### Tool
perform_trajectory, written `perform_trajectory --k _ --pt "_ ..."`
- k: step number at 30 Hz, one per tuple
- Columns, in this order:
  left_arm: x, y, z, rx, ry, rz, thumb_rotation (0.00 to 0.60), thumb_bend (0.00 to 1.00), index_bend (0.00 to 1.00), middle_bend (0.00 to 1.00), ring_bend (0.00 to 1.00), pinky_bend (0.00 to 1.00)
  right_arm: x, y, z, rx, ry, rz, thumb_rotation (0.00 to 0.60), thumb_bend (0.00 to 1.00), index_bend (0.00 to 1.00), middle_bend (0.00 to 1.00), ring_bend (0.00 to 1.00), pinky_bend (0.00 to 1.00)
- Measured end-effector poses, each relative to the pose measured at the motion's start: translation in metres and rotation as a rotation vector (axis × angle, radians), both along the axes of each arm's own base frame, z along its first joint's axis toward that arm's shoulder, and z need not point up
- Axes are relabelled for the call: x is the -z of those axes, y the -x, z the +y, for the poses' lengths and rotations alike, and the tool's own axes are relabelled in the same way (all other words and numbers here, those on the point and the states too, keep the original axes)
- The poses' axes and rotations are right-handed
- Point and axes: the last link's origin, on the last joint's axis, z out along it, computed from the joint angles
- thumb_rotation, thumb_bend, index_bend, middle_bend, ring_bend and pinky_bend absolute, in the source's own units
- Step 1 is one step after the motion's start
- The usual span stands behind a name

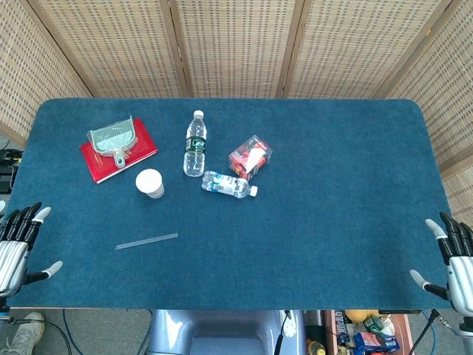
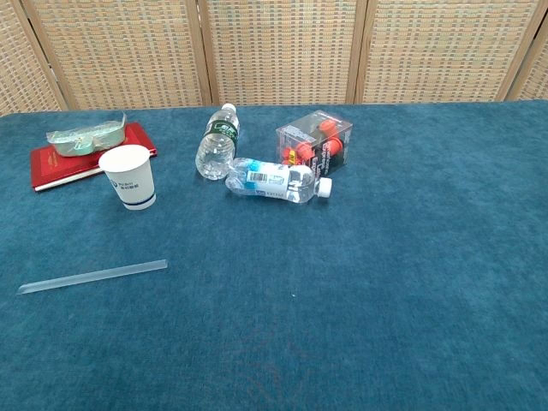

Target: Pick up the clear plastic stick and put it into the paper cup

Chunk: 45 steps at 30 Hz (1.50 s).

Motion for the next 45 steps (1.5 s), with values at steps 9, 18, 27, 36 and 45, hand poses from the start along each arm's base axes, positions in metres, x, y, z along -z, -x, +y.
perform_trajectory --k 9,18,27,36,45 --pt "0.004 -0.001 0.001 0.011 0.009 -0.008 0.600 0.13 0.00 0.00 0.00 0.00 -0.001 0.001 0.002 0.001 0.000 -0.004 0.600 0.00 0.00 0.00 0.00 0.00" --pt "0.044 -0.014 0.025 0.029 0.138 -0.081 0.600 0.13 0.08 0.00 0.00 0.00 0.002 0.001 0.000 0.008 -0.013 0.003 0.600 0.00 0.00 0.00 0.00 0.00" --pt "0.118 -0.043 0.069 -0.052 0.250 -0.166 0.600 0.18 0.46 0.00 0.00 0.00 0.000 0.004 -0.002 0.020 -0.020 -0.008 0.600 0.00 0.00 0.00 0.00 0.00" --pt "0.162 -0.068 0.094 -0.149 0.305 -0.183 0.600 0.32 0.48 0.00 0.00 0.00 -0.001 0.005 -0.003 0.023 -0.024 -0.015 0.600 0.00 0.00 0.00 0.00 0.00" --pt "0.182 -0.084 0.104 -0.211 0.325 -0.198 0.600 0.34 0.48 0.00 0.00 0.00 -0.002 0.006 -0.003 0.025 -0.028 -0.018 0.600 0.00 0.00 0.00 0.00 0.00"
